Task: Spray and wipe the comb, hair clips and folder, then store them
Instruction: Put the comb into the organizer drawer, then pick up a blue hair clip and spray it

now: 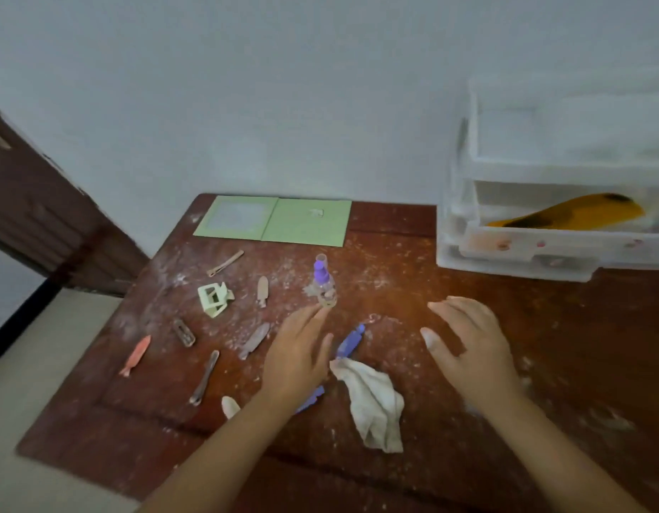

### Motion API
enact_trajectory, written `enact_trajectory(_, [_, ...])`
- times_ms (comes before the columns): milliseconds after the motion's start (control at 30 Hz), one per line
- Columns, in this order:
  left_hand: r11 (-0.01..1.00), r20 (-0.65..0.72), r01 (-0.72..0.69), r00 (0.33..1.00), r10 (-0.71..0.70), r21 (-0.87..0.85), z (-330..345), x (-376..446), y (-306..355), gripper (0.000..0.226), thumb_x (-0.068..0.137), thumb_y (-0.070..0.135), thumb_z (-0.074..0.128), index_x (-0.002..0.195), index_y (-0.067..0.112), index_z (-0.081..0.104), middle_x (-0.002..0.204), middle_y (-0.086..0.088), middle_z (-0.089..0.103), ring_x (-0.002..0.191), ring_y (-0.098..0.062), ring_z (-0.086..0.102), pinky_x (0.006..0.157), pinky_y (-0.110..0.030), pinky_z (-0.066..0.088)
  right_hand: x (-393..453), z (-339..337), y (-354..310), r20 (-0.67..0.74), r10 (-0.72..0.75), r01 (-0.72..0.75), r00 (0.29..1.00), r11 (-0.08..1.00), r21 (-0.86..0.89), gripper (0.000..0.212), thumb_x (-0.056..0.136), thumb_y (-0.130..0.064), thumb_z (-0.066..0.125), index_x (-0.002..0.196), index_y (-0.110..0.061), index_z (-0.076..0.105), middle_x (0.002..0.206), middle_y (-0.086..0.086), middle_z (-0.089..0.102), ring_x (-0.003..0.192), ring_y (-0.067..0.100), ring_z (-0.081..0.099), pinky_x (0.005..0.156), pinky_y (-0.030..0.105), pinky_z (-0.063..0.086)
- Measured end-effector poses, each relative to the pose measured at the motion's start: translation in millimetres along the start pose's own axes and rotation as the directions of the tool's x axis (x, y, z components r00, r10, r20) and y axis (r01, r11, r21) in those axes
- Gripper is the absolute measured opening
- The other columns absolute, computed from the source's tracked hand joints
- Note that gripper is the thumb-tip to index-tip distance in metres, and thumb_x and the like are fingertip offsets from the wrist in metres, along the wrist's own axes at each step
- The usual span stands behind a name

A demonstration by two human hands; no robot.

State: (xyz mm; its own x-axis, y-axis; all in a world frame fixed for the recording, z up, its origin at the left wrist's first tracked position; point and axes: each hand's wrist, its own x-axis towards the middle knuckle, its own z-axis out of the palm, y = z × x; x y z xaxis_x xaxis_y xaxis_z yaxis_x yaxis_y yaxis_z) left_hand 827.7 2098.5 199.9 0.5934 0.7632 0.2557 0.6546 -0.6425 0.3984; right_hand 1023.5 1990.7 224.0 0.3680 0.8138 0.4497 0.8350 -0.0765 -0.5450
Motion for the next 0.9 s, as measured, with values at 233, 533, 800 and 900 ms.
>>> enact_trajectory(233, [0.968,0.258,0.066,0.957,-0.130,0.243,-16,-76,-84,0.058,0.095,0.040,0.020,0.102,0.011,0.070,0.109,-0.009,0.069,0.104,-0.026,0.065,0.075,-0.037,0.056,54,110,-71,0.435,0.318,-0.455,0.842,0.853,0.257,0.079,0.079,-0.020,0.069,0.142,-0.012,0.022,0.144,0.006,0.034,0.131,0.021,0.033,0.104,0.026,0.031])
enact_trajectory(533, [0.970,0.373,-0.229,0.895,0.243,-0.084,3,-68,-59,0.038,0.071,0.038,0.039,0.098,0.024,0.062,0.086,0.009,0.067,0.079,-0.009,0.055,0.058,-0.015,0.049,39,108,-98,0.130,0.477,-0.495,0.869,0.831,0.254,0.018,0.086,0.001,0.051,0.103,-0.004,0.054,0.090,0.013,0.053,0.081,0.023,0.048,0.057,0.007,0.033])
enact_trajectory(800, [0.938,0.651,-0.345,0.711,0.265,-0.004,-4,-29,-35,0.027,0.089,0.003,0.042,0.114,0.002,0.052,0.122,-0.017,0.045,0.114,-0.034,0.043,0.092,-0.041,0.039,-37,48,-136,0.059,0.660,-0.555,0.749,0.577,0.600,0.040,0.068,-0.021,0.042,0.100,-0.046,0.047,0.090,0.003,0.055,0.081,0.019,0.053,0.076,0.037,0.045])
enact_trajectory(900, [0.977,0.632,-0.160,0.745,0.213,-0.141,-17,-25,-40,0.014,0.090,0.006,0.044,0.096,0.005,0.057,0.099,-0.013,0.049,0.098,-0.033,0.051,0.083,-0.039,0.042,-63,40,-142,0.106,0.722,-0.573,0.683,0.440,0.692,0.064,0.061,-0.014,0.040,0.113,-0.051,0.037,0.097,0.008,0.055,0.072,0.024,0.054,0.063,0.037,0.047])
